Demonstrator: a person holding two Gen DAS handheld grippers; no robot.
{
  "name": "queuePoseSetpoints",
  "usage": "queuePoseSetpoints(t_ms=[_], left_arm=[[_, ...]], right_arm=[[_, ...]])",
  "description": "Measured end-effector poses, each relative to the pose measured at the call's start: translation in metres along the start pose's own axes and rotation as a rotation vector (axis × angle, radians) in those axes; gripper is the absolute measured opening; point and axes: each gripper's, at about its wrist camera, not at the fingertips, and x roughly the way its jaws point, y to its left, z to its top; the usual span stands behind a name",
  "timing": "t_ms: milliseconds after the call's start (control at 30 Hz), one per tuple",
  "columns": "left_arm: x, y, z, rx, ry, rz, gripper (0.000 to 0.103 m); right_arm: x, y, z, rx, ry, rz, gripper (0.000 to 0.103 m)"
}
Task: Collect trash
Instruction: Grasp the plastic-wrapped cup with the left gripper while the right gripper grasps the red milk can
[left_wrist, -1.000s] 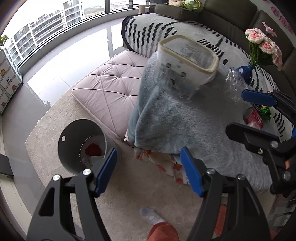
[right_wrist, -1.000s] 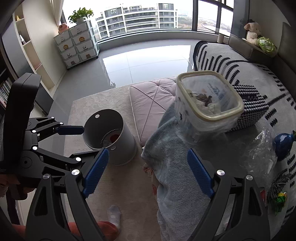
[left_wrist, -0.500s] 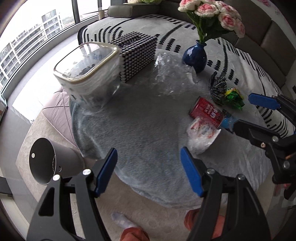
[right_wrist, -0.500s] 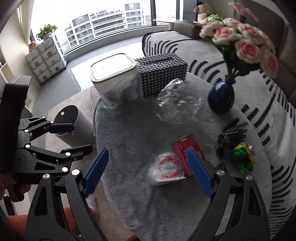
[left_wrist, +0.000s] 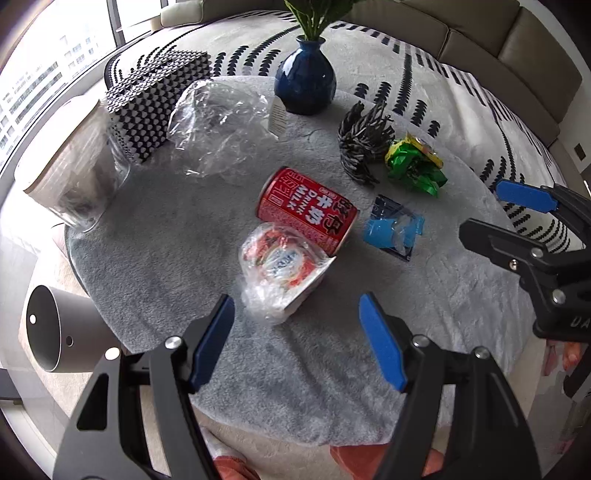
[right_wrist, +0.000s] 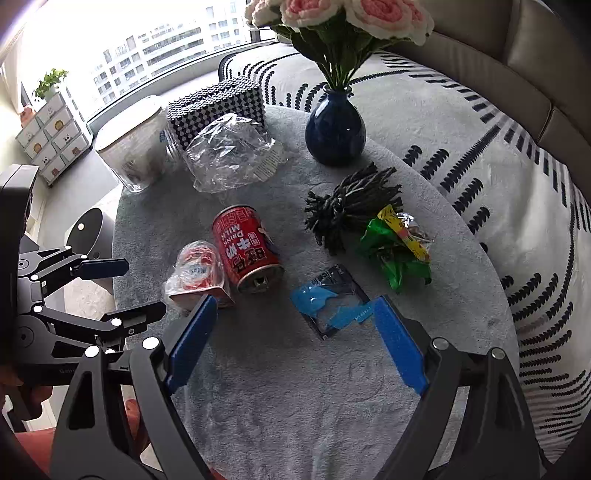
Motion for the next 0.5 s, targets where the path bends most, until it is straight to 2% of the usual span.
queuePoseSetpoints(t_ms=[233,500], left_arm=[[0.029,-0.005,0.001,-0.002,0.016,0.031,0.071],[0.048,0.012,0.001,-0.118,0.002,0.033,0.071]], right_arm=[[0.032,-0.006,0.0,-0.039,0.014,0.047,0.084],[0.069,0.002,0.016,-0.102,0.014,0.097,0.084]])
